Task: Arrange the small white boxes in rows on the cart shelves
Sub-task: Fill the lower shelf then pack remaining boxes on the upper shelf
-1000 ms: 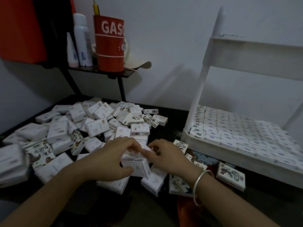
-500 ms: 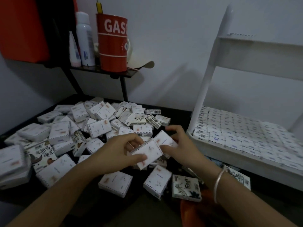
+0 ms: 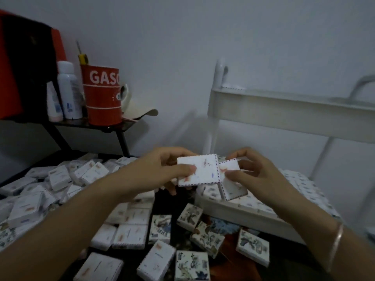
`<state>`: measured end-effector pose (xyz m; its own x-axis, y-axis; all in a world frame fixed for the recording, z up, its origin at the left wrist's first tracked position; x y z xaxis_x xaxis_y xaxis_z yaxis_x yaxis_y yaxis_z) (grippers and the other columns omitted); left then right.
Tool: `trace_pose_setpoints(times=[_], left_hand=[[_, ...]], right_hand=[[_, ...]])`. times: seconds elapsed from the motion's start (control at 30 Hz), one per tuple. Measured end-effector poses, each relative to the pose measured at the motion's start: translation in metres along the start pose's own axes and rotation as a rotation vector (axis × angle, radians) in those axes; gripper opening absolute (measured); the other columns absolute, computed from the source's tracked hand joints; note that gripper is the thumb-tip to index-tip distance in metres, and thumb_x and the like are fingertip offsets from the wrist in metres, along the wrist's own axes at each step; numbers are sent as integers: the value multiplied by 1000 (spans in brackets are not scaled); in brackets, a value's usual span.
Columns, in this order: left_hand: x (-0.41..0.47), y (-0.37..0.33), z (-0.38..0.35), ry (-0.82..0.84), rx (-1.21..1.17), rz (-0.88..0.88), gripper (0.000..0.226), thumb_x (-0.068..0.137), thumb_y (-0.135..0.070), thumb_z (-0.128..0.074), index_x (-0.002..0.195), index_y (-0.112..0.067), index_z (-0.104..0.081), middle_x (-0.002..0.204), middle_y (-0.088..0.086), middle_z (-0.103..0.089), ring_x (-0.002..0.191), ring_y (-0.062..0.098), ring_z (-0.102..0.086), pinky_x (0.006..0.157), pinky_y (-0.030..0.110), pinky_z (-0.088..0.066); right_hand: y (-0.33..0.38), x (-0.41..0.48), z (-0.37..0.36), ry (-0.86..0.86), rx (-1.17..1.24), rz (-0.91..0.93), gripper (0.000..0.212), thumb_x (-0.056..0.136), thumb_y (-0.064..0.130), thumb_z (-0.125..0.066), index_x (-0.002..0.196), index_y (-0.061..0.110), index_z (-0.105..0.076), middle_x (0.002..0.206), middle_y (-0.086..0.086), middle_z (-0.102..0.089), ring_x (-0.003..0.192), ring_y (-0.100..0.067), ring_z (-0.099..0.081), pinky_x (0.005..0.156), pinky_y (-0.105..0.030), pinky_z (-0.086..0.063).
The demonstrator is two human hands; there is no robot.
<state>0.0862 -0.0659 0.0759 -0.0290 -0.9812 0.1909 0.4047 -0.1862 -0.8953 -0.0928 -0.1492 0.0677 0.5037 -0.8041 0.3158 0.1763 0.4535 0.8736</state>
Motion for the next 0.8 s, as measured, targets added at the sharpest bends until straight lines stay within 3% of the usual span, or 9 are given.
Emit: trace_pose_setpoints(times=[0.1,0.23,0.43,0.57,0.7,0.8], left_hand=[[24,-50,7,-14,48,-84,24,91,-18,-63,114,-20,-66,83,-2,-73,72,23,-71,53,27,-55],[57,-117,23,-72,127,-220,19,90,-14,-63,109,-18,-62,85,-2,-74,70,21,-73,49,29,-56],[110,-192,57,-267,311,-336,19,84,-22,-70,101,-23,-62,82,-10,-74,67,-1,-68,48,13,-49],[145,-217,72,-347,401,-368,22,81,-26,-75,101,-23,-69,87,-9,-70,53,-7,-57,44,6,-40],[182,-224,74,-308,453,-353,23,81,-22,-75,104,-17,-70,86,-1,-69,48,-1,-51,43,11,-38],[210,-224,68,-245,526,-308,18,85,-15,-72,101,-9,-69,88,6,-73,49,1,-60,45,14,-46]], right_hand=[[32,3,32,-28,-34,62,11,83,21,-69,90,25,-61,89,4,-75,75,-9,-70,53,-14,-47],[76,11,65,-61,-105,149,15,79,31,-69,90,25,-61,86,5,-75,75,-10,-70,56,-16,-50],[130,46,114,-238,-184,225,12,84,29,-68,89,23,-60,81,10,-74,64,-5,-62,56,-22,-44],[151,78,144,-348,-220,220,15,84,31,-70,89,24,-59,77,9,-74,49,-1,-47,41,-12,-36],[151,118,159,-337,-245,187,20,85,28,-70,100,22,-59,83,-3,-69,51,-9,-46,45,-20,-37],[147,149,168,-355,-342,157,24,88,24,-68,110,21,-59,90,-3,-64,53,-10,-53,44,-18,-42]])
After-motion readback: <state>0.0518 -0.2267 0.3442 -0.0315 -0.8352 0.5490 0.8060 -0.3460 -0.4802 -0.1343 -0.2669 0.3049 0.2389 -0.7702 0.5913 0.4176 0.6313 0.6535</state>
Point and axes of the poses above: each hand's wrist, its own x-axis towards the middle knuckle, its own z-axis out of the back of the hand, y = z × x, the point moved 8 cm from there along x, towards the middle knuckle
